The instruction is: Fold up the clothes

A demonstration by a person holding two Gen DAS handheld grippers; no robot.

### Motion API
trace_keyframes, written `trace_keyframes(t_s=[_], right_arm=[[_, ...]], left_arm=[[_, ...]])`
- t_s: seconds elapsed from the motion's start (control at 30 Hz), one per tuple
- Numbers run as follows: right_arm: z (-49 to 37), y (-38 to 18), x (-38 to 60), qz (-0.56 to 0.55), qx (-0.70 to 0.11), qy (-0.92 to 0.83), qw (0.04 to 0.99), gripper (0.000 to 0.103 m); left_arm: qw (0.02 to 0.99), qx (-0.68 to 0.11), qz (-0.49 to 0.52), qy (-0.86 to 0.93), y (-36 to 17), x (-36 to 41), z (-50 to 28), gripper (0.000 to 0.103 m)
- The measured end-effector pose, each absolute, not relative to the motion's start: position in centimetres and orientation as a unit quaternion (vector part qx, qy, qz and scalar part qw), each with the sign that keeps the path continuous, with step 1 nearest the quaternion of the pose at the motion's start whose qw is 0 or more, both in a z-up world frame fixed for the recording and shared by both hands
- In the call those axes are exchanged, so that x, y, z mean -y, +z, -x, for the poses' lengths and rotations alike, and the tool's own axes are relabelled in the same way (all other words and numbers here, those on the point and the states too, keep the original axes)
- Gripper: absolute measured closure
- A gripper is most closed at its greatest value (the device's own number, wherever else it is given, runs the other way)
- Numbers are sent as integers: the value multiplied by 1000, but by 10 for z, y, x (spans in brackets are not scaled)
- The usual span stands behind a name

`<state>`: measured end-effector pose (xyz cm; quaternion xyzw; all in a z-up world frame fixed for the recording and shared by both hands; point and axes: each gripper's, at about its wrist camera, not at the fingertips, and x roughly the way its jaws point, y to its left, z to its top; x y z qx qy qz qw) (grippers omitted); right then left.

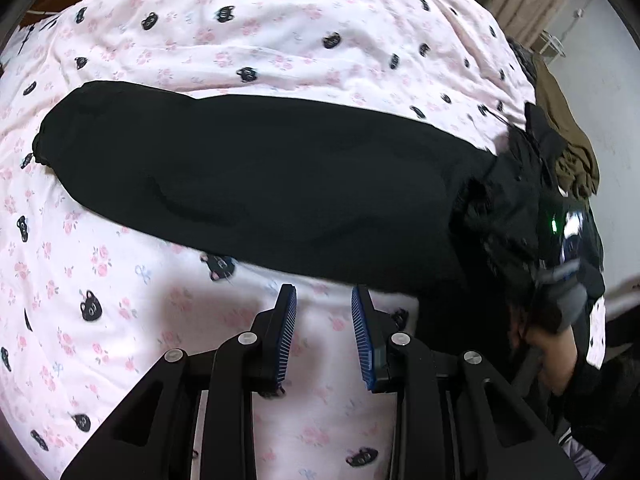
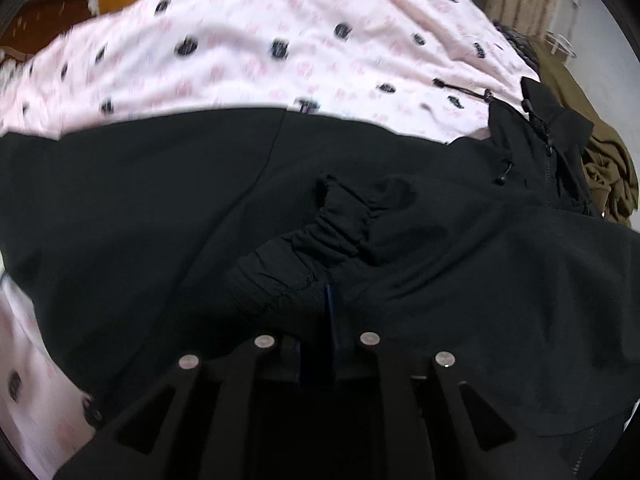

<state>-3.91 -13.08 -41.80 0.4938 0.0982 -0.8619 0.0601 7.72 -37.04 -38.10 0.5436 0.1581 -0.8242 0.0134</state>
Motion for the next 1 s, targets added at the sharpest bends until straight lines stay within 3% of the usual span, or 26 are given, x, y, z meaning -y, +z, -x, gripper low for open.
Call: trace_keyframes(t_s=[0.2,0.27,0.4,0.47,0.53,0.7,0.73,1.0], right_arm=[[-3,-380,125,-469,-122,-870,86,83],[-8,-378,125,-474,-120,-868,85,75],[-7,-377,124,-489,-91,-861,103,69],[-1,-383,124,-502,-85,-854,108,42],[5,-389,124,-515,-79,-846,112,23],[12,-399,121,-536,-69,-833,118,11],[9,-394,117,-529,-66,-839,109,0],[-26,-323,90,-454,-19,-882,124,0]], left_arm=[[29,-182,-529,-828,-386,402,-64,78],[33,-189,-528,-827,-389,409,-62,78],[45,-186,-528,-828,-393,423,-60,78],[54,-183,-528,-827,-395,431,-60,78],[63,-184,-528,-827,-397,440,-60,78],[78,-193,-527,-824,-401,459,-62,78],[80,-194,-527,-824,-401,461,-63,78],[90,-196,-529,-821,-403,472,-74,78]])
